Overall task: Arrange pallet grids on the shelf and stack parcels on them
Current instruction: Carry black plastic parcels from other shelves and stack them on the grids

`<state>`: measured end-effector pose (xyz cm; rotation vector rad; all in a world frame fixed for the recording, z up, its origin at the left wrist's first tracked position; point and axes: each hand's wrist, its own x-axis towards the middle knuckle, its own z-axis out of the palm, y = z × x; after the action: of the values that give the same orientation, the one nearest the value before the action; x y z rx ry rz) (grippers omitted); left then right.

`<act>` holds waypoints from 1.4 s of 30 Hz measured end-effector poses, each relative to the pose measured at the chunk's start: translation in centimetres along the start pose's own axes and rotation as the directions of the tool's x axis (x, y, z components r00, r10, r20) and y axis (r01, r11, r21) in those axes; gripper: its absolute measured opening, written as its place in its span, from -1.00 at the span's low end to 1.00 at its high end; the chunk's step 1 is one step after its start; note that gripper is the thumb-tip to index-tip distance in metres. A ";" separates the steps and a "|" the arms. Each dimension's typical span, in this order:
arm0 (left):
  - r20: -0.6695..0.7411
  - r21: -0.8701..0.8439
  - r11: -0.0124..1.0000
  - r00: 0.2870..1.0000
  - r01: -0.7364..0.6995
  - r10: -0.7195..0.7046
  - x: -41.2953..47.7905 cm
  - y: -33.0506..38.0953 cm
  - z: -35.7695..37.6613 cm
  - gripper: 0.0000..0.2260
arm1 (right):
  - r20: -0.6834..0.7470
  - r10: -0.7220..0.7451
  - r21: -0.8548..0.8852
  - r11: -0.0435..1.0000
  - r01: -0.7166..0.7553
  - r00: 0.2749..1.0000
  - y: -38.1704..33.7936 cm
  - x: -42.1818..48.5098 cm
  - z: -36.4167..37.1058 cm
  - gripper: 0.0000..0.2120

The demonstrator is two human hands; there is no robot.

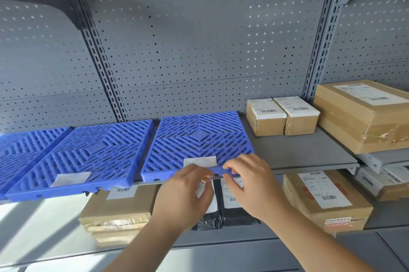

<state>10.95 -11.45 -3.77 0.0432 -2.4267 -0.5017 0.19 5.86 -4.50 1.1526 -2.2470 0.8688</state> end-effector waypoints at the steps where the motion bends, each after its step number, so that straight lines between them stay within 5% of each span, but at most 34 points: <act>1: 0.034 0.019 1.000 0.999 -0.001 0.001 -0.8 0.2 0.7 -0.83 | -0.008 -0.001 0.018 1.000 0.001 1.000 0.0 -0.7 -0.1 -0.89; 5: 0.203 0.099 0.988 0.969 0.120 -0.138 -3.4 0.1 3.4 -0.79 | 0.070 0.053 0.049 0.997 -0.056 0.996 0.9 -4.2 0.4 -0.88; 10: 0.418 0.202 0.901 0.799 0.383 -0.433 -6.5 -0.6 6.7 -0.70 | 0.322 0.214 -0.041 0.976 -0.212 0.922 4.3 -8.7 2.7 -0.92; 20: 0.513 0.332 0.763 0.573 0.555 -0.640 -9.3 -2.4 12.1 -0.57 | 0.508 0.492 -0.283 0.871 -0.402 0.707 7.4 -11.9 8.3 -0.69; 33: 0.435 0.361 0.722 0.578 0.591 -0.690 -7.1 -8.6 19.9 -0.58 | 0.405 0.637 -0.428 0.766 -0.479 0.656 9.6 -9.2 18.4 -0.45; 42: 0.435 0.305 0.712 0.573 0.632 -0.694 -6.5 -11.4 25.5 -0.51 | 0.488 0.691 -0.406 0.721 -0.562 0.534 11.6 -8.2 23.6 -0.31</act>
<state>-0.48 -12.26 -30.04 1.0557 -2.9310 -0.7789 -7.83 -1.35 -29.88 0.5120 -3.3319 0.4890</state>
